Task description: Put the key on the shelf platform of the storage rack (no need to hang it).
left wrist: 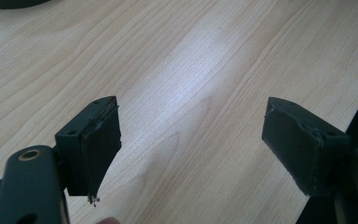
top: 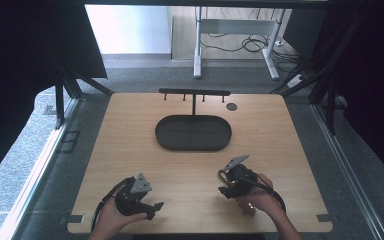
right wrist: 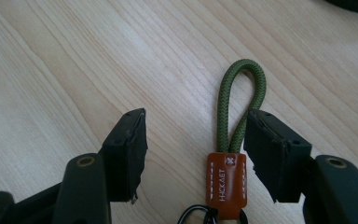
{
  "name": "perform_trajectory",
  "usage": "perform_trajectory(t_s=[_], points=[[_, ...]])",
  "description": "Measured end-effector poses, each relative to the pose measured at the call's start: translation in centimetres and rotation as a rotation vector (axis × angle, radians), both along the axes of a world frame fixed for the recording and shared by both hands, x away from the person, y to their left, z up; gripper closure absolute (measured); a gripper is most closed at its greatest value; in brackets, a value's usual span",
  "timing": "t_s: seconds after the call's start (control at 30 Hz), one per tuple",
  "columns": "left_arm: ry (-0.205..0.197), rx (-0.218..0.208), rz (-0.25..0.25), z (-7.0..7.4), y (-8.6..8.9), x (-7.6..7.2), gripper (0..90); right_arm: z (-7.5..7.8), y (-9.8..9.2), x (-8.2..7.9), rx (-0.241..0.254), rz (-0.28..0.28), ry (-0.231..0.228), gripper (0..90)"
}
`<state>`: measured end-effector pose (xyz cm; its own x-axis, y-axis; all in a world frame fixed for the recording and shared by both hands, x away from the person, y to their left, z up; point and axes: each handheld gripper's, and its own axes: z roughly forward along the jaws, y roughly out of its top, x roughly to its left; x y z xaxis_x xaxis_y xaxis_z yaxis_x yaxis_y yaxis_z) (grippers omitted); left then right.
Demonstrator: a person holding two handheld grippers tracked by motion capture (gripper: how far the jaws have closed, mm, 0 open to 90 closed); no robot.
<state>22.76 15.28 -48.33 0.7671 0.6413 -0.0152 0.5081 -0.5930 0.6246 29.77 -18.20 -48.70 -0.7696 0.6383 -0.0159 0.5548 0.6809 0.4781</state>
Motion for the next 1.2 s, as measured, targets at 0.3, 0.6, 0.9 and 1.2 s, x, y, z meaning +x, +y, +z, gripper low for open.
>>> perform_trajectory(t_s=[0.3, 0.6, 0.9, 1.2], points=[[0.006, 0.006, -0.006, -0.2, -0.2, 0.0, 20.0, -0.6, 0.5, 0.3, -0.027, 0.006, 0.014, 40.4], [0.005, 0.007, -0.003, -0.1, -0.1, 0.0, 20.0, -0.8, 0.5, 0.5, -0.043, -0.007, 0.017, 40.6], [0.025, 0.026, -0.026, -0.7, -0.7, 0.1, 20.0, -0.9, 0.1, 0.6, -0.040, -0.015, 0.020, 40.6], [0.017, 0.024, -0.031, -0.8, -1.4, 0.0, 19.8, -1.0, 0.1, 0.4, -0.041, -0.013, 0.021, 40.5]])
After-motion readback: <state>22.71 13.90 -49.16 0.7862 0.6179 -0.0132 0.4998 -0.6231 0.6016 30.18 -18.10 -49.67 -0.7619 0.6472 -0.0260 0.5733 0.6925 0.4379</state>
